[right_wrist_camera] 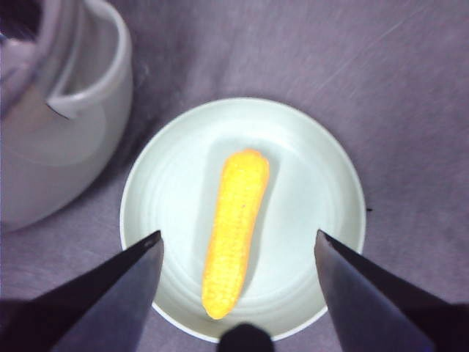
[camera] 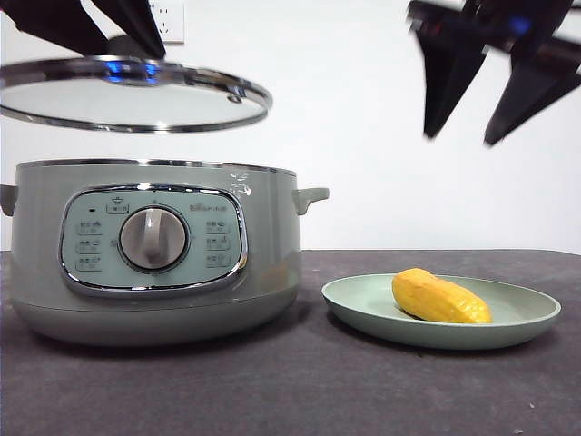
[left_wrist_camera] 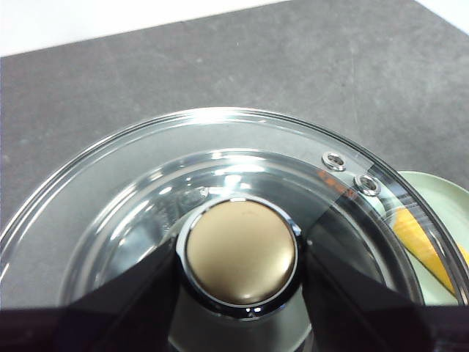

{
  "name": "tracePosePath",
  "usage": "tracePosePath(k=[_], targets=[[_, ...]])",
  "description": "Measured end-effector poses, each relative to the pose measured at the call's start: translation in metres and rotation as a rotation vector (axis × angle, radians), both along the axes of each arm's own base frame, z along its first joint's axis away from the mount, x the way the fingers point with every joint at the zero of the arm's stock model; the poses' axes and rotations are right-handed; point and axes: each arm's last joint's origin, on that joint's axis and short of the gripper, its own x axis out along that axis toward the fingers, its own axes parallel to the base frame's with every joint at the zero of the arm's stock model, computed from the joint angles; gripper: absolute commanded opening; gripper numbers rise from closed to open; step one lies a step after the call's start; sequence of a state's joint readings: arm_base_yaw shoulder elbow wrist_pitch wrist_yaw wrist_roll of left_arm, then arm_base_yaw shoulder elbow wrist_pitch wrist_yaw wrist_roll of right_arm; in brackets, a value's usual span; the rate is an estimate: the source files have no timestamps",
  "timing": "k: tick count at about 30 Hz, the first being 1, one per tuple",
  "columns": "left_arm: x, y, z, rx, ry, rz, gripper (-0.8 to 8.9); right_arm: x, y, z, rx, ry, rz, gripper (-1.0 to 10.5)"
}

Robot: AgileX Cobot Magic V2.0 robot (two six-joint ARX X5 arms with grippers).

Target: Take the corn out from the steamer,put the corn on the plate,close the lid

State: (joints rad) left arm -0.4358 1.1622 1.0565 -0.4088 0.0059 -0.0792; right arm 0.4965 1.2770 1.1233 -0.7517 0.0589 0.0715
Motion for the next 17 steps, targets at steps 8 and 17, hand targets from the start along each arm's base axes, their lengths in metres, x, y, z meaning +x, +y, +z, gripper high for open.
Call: tracePosePath(k=[8, 17], targets=[[0.014, -0.014, -0.015, 0.014, 0.032, -0.024, -0.09, -0.023, -0.018, 0.022, -0.001, -0.069, -0.048, 3.5], [0.027, -0.024, -0.035, 0.05, 0.101, -0.033, -0.09, -0.031, -0.027, 0.023, -0.044, -0.045, -0.084, 3.5]])
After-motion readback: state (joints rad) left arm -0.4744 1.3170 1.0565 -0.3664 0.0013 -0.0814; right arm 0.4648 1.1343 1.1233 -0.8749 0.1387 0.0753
